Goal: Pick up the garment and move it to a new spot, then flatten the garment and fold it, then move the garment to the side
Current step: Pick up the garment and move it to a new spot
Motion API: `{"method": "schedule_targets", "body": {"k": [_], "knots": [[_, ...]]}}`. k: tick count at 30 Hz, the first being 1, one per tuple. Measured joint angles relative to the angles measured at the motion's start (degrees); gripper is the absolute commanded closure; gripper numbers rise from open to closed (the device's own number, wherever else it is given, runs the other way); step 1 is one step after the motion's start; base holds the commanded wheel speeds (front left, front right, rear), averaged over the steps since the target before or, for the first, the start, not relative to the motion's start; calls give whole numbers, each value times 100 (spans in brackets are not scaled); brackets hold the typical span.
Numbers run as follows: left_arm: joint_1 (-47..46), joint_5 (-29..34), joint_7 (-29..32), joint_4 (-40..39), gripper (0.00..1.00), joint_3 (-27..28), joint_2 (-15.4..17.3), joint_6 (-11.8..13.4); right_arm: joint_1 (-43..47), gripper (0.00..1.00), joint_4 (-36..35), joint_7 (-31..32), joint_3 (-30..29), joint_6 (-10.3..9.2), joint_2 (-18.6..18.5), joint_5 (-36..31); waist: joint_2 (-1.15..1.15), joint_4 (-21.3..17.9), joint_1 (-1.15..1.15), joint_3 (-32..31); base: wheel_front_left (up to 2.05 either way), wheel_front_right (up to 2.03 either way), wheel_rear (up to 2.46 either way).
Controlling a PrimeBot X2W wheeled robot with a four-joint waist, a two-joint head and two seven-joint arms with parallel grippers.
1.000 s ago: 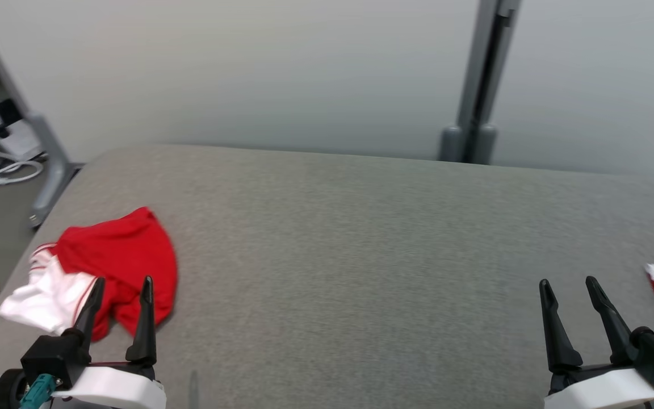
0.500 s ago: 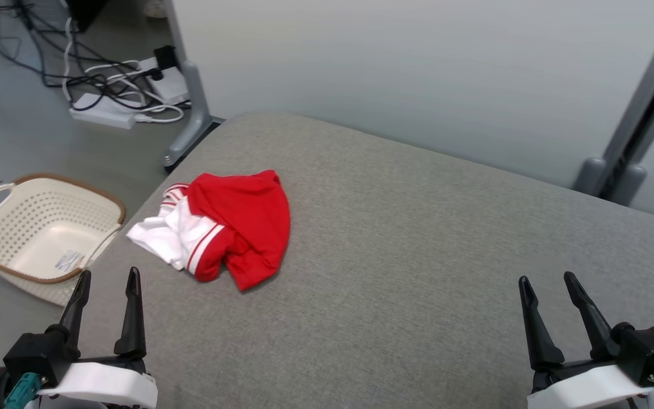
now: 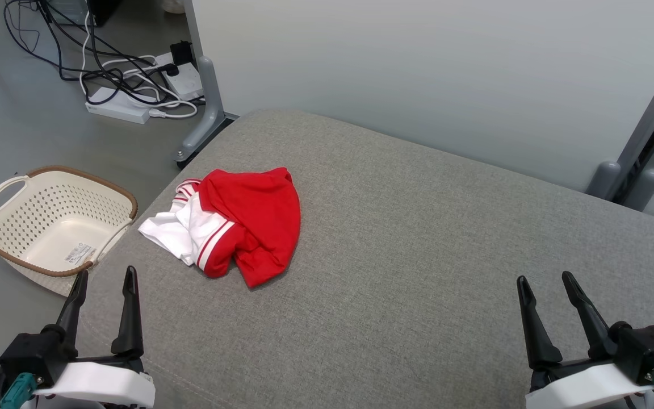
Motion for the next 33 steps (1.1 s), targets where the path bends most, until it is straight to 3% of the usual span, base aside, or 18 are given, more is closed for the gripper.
{"method": "schedule_targets", "body": {"k": [8,12,16,18,19,26,33], "knots": [[-332,226,0,-527,0,153,137,96,-8,0,7,-9,-32,0,0,11,0,39,0,23,0,0,0],[-1183,493,136,-1166,0,311,497,202,-38,0,-32,5,-65,0,0,14,0,62,0,77,0,0,0],[-2312,549,448,-1232,0,363,780,45,-137,0,-80,55,-3,0,1,-12,0,-26,0,165,0,0,0],[-2842,450,670,-882,0,335,859,-138,-188,0,-109,77,24,0,3,-47,0,-109,0,236,0,0,0],[-3297,293,879,-358,0,235,861,-352,-259,0,-137,118,33,0,1,-97,0,-208,0,321,0,0,0],[-4242,-179,1512,2078,0,-132,602,-1046,-480,0,-231,246,69,0,1,-250,0,-572,0,718,0,0,0],[-4530,-699,1906,4164,0,-313,207,-1447,-766,0,-374,426,152,0,2,-439,0,-878,0,1259,0,0,0]]}}
